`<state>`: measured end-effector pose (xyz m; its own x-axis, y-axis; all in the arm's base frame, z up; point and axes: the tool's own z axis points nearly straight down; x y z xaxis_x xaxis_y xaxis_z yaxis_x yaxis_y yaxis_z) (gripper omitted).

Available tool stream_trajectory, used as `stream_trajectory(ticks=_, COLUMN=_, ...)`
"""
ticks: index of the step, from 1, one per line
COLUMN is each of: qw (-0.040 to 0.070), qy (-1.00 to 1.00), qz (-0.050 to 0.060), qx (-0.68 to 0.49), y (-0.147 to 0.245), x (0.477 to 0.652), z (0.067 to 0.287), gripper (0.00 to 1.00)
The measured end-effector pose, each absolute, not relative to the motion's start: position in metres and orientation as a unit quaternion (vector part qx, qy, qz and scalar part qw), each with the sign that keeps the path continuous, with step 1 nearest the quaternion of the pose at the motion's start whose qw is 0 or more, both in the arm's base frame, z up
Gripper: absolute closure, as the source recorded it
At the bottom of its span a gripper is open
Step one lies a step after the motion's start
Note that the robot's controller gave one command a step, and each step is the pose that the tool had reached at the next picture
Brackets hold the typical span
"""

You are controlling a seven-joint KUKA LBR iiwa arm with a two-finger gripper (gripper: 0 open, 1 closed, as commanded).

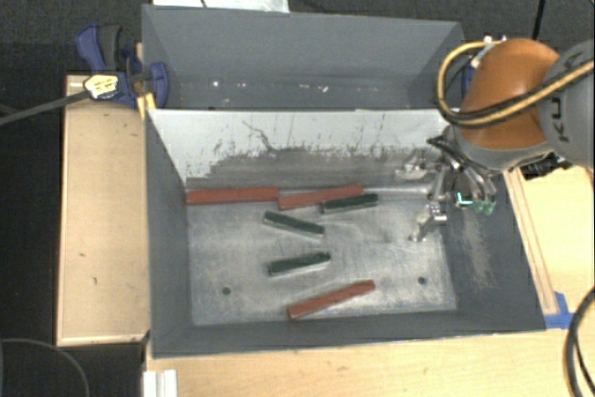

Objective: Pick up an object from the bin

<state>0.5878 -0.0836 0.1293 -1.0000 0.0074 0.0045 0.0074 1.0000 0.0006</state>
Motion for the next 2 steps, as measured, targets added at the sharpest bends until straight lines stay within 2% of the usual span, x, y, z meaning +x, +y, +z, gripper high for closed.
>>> stream_trajectory(ticks=1, qw=-0.002, qy=-1.000, qz=0.000, qx=-0.003, y=-0.083, x=0.590, z=0.134, gripper=0.00)
stream_trajectory(ticks=2, qw=-0.003, qy=-0.999, qz=0.001, qx=0.040, y=-0.061, x=0.582, z=0.109, gripper=0.00)
